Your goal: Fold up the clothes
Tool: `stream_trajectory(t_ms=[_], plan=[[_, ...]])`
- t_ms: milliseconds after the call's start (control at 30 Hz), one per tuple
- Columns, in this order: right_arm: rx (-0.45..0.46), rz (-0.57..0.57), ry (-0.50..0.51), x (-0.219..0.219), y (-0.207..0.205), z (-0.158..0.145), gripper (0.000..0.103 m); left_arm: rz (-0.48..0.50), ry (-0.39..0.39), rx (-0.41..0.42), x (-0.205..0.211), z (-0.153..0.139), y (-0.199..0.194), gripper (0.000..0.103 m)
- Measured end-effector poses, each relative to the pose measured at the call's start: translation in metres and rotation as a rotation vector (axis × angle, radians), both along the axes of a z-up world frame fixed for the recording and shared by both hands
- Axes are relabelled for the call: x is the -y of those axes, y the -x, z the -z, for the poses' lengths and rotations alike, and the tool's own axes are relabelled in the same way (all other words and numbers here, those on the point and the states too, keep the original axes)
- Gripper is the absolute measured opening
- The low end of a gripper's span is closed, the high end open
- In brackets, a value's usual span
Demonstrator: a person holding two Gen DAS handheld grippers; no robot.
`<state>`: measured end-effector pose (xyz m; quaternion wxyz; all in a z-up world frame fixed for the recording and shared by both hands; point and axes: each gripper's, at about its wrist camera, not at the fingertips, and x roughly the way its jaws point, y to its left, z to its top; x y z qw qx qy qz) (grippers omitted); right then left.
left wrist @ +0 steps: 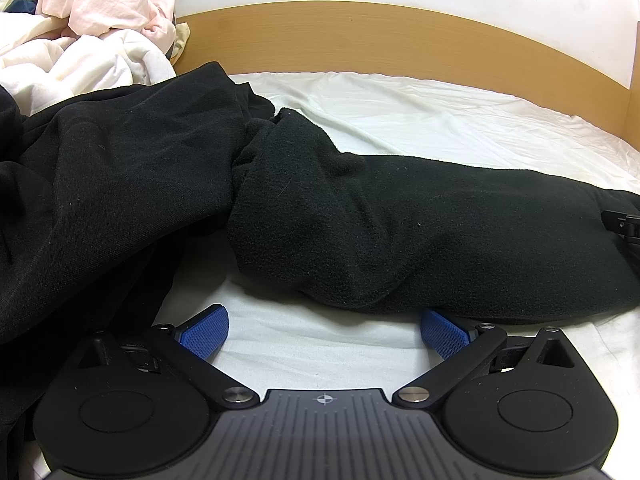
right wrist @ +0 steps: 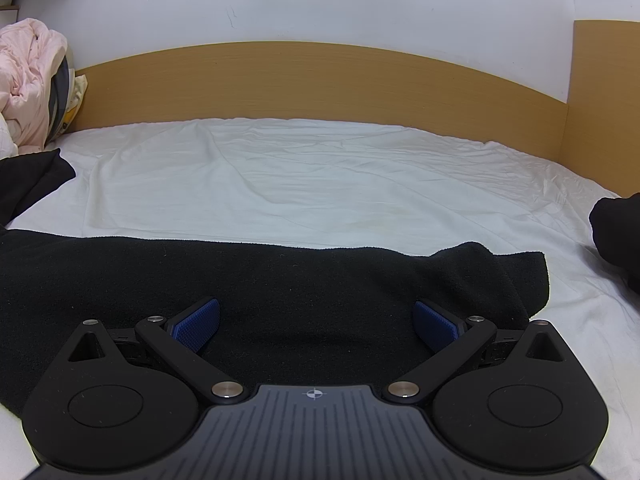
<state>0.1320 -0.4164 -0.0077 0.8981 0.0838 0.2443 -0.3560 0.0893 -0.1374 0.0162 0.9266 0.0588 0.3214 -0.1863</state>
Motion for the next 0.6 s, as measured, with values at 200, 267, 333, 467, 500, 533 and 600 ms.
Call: stream_trajectory(t_ms=[200, 267, 333, 467, 500, 533, 600], plan=[[0.000, 0.000, 0.000, 0.0000, 0.0000, 0.0000, 0.103, -0.001, 0.000, 0.000, 0.0010, 0.0002, 0.0011, 0.102], [0.000, 0.000, 0.000, -0.0001, 0.0001, 0.0001, 0.103, -0.001, 0.000, 0.000, 0.0011, 0.0002, 0.0011, 0.102], [0.000, 0.000, 0.000, 0.0000, 0.0000, 0.0001, 0.103, -0.001, 0.000, 0.000, 0.0002, 0.0001, -0.0008, 0.102], [0.000, 0.000, 0.000, 0.0000, 0.0000, 0.0001, 0.103, 0.000, 0.000, 0.000, -0.0003, 0.0000, -0.0016, 0.102], [0.000, 0.000, 0.000, 0.0000, -0.0001, 0.0001, 0.103, 0.000, 0.000, 0.000, 0.0000, 0.0002, -0.0012, 0.102], [0.000, 0.000, 0.000, -0.0001, 0.0000, 0.0001, 0.103, 0.000, 0.000, 0.000, -0.0001, 0.0000, -0.0010, 0.102], [0.000, 0.000, 0.000, -0.0001, 0.0001, 0.0001, 0.103, 0.000, 0.000, 0.000, -0.0002, -0.0003, -0.0007, 0.102]])
